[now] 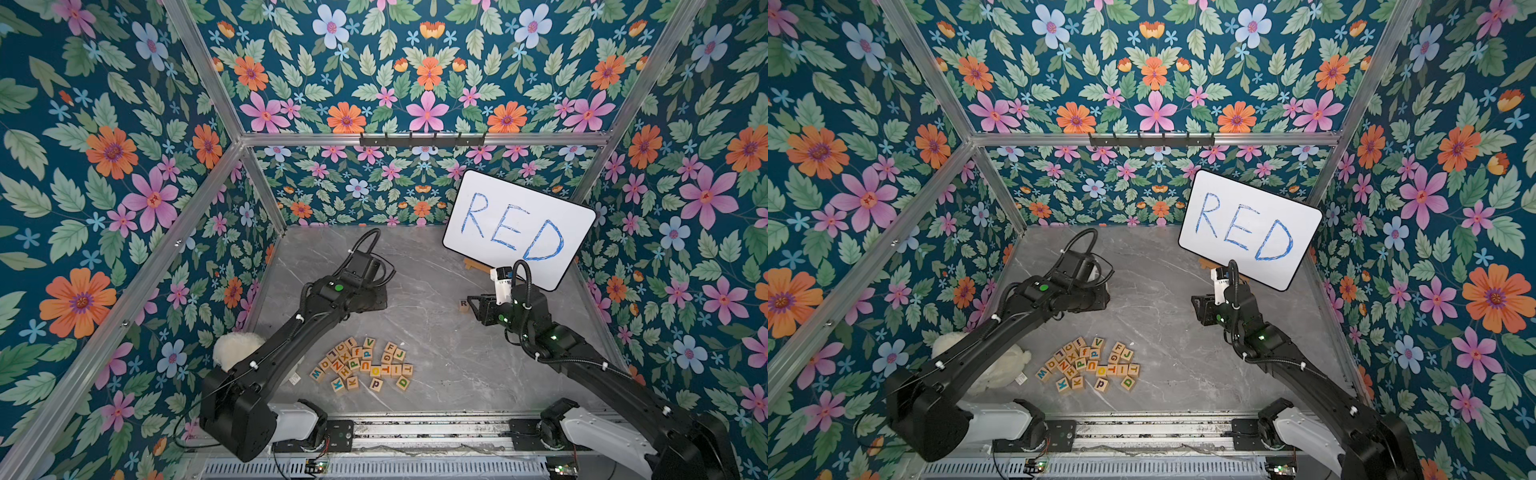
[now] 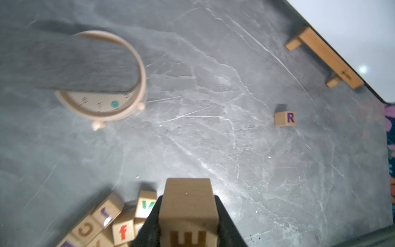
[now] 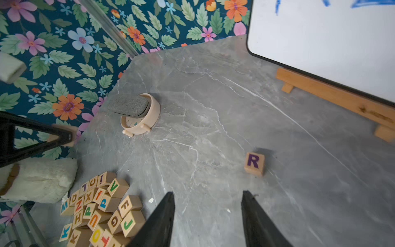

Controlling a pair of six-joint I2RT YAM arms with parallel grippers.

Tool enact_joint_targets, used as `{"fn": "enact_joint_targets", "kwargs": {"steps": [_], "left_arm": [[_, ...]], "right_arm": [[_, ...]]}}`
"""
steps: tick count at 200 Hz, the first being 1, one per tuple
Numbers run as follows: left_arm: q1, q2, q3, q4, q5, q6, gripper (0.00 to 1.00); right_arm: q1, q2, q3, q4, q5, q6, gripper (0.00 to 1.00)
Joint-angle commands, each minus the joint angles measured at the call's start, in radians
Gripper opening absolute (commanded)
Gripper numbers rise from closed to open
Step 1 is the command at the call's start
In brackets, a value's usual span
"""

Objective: Assemble the uppercase word "red" with letter blocks
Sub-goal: Place the letter block at the center of the board.

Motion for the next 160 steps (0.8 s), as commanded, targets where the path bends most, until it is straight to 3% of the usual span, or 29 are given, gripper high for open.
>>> {"fn": "enact_joint_targets", "kwargs": {"steps": [1,36,74,112,160], "left_arm": [[-0.084,0.08,0.061,0.061,0.016,0.195,0.0],[-0.213,0.22,0.089,0.052,0.0,0.313,0.0],[-0.292,0.342,0.012,0.075,-0.005,0.327,0.0],[-0.359,0.444,-0.019,0.092,-0.073,0.301,0.0],[-0.369,0.463,-0.049,0.139,-0.093,0.286,0.0]], "right_arm": [[0.001,-0.109,-0.008,-0.266,0.109,0.098,0.54],[0.001,-0.211,-0.007,-0.509,0.155,0.192,0.54],[0.0,-0.286,-0.031,-0.565,0.118,0.25,0.54],[0.0,-0.24,-0.048,-0.579,0.08,0.243,0.54],[0.01,-0.143,-0.074,-0.534,0.019,0.21,0.57]]}}
